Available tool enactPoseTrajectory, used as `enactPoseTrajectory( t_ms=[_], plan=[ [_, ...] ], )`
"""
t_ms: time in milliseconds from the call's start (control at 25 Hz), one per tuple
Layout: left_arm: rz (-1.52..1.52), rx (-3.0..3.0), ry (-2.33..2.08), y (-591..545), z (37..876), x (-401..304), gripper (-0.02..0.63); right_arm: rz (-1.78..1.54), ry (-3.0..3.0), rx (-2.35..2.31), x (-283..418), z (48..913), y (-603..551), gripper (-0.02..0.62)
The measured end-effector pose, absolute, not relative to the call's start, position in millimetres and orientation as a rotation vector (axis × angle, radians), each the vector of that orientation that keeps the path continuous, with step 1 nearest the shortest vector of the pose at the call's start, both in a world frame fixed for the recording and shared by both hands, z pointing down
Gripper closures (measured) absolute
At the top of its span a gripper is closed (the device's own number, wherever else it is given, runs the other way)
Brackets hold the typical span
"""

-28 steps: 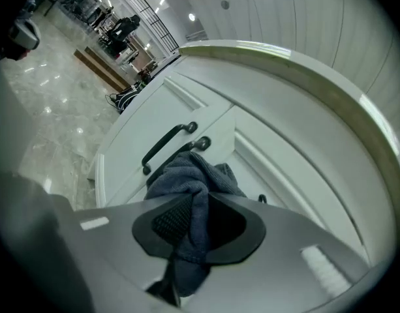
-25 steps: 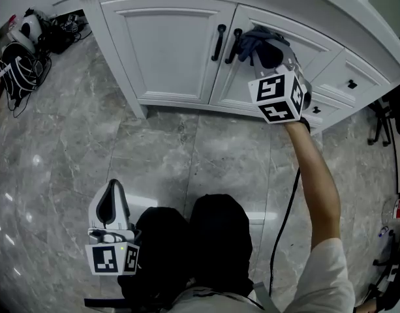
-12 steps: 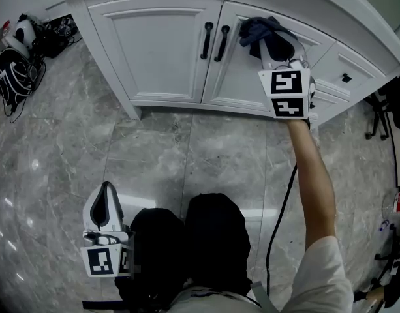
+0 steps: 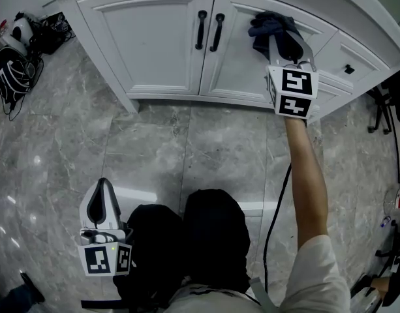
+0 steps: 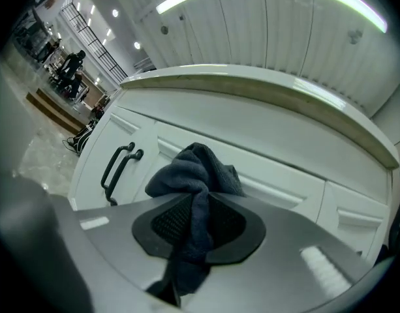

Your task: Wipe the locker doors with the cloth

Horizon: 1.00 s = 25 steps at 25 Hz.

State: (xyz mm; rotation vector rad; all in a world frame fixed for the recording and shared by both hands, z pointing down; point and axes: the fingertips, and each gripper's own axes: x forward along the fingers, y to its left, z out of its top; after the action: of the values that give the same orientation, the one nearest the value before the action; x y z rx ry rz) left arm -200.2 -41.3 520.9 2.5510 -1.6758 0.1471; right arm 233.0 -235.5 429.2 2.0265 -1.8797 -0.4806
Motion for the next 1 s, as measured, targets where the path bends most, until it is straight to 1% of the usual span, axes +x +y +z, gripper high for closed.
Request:
enactPoseTrajectory(
  t_ms=[320, 600, 1000],
  plan=[
    [0.173, 2.551, -1.692, -40, 520, -200, 0.604, -0.396, -1.846, 1.973, 233, 519, -234, 0.52],
    [0.206, 2.558, -1.688, -39, 521, -194, 0.604, -0.233, -1.842, 1.906, 228, 613, -232, 0.52],
    [0.253, 2.555, -1.699, -40, 522, -189, 0.604, -0.077, -1.823, 1.75, 230, 707, -229, 0.52]
  ],
)
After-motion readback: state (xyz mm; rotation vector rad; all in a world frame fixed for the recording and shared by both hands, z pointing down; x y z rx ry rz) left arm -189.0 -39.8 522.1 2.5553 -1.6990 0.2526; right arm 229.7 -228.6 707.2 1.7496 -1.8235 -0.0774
